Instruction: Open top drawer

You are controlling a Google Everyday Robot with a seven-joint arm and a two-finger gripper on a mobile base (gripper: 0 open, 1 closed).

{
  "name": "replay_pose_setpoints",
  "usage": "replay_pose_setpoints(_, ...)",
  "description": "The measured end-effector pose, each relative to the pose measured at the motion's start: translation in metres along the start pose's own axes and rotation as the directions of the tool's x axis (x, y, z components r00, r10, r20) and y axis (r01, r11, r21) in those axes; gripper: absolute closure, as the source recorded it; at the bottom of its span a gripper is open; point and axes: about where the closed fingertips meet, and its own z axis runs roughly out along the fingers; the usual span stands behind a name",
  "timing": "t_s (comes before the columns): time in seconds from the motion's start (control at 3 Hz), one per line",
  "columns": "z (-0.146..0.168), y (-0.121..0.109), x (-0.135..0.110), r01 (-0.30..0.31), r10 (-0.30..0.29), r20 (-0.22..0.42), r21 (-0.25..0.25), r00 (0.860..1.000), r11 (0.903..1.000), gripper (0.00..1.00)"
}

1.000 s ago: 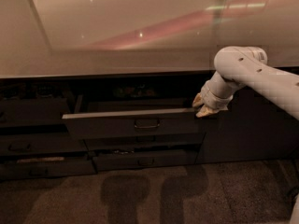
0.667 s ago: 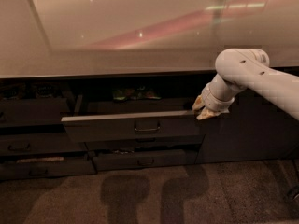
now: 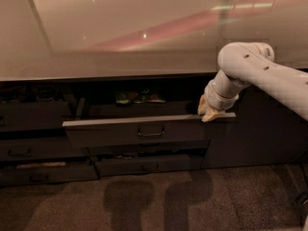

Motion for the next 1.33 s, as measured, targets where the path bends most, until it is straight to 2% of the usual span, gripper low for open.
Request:
replay_pose_setpoints(0.33, -0.042, -0.014, -0.026, 0.050, -0.050, -0.011, 0.058, 0.999, 0.9971, 1.00)
replay_pose_setpoints(0.67, -0.047, -0.031, -0.017, 0.026, -0.023, -0.046, 0.060, 0.999, 0.9978, 1.00)
replay_pose_setpoints(1.0, -0.047, -0.031, -0.017, 0.026, -0.023, -0.046, 0.060, 0.999, 0.9978, 1.00)
replay_pose_setpoints(1.33, -0.039, -0.033, -0.015, 0.028, -0.030, 0.043, 0.050, 0.999, 0.9984, 1.00)
